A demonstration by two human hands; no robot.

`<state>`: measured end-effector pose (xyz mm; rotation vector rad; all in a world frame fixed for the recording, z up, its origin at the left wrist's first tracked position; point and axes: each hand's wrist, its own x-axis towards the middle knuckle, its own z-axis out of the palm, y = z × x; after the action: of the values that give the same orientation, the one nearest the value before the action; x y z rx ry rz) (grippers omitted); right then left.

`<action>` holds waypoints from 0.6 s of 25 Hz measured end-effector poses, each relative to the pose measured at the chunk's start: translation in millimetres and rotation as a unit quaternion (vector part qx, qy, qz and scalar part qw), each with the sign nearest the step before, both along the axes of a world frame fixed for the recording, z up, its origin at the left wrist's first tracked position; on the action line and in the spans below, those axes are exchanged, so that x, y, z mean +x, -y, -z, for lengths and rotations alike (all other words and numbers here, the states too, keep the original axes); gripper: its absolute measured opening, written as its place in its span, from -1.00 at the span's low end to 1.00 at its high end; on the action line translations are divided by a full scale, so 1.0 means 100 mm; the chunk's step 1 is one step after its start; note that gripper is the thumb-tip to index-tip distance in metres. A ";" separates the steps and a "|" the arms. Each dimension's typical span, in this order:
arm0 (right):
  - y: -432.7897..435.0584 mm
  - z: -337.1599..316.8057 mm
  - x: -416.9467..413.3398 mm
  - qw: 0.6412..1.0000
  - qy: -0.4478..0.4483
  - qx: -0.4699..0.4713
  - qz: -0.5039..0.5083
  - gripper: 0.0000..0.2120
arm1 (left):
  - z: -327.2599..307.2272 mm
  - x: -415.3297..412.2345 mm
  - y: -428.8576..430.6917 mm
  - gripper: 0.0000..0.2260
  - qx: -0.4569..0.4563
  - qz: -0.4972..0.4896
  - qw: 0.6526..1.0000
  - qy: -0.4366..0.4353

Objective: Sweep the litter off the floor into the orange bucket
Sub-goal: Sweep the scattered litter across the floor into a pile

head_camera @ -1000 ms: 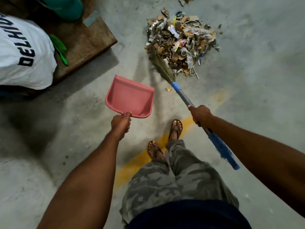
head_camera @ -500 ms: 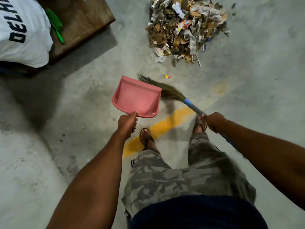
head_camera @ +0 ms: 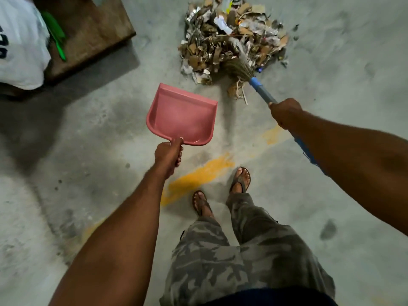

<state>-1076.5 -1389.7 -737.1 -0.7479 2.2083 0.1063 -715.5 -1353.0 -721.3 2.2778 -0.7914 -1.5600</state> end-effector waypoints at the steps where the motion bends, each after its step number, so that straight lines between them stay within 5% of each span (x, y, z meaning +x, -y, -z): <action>1: 0.01 -0.09 -0.07 1.000 0.019 -0.013 0.003 -0.56 | -0.09 -0.09 0.07 -0.72 -0.008 0.003 1.000 -0.003; 9: -0.87 -0.78 -0.18 0.995 0.020 -0.070 0.062 -0.47 | -0.58 -0.21 0.07 -0.72 -0.043 0.031 0.999 -0.005; 15: -1.52 -0.38 -0.30 0.998 0.066 -0.003 0.013 -0.42 | -0.31 -0.29 -0.16 -0.72 -0.013 0.048 0.999 0.012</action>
<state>-1106.0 -1237.9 -699.4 -0.7084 2.0926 0.0348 -744.4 -1337.2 -690.2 2.2753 -0.9362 -1.5554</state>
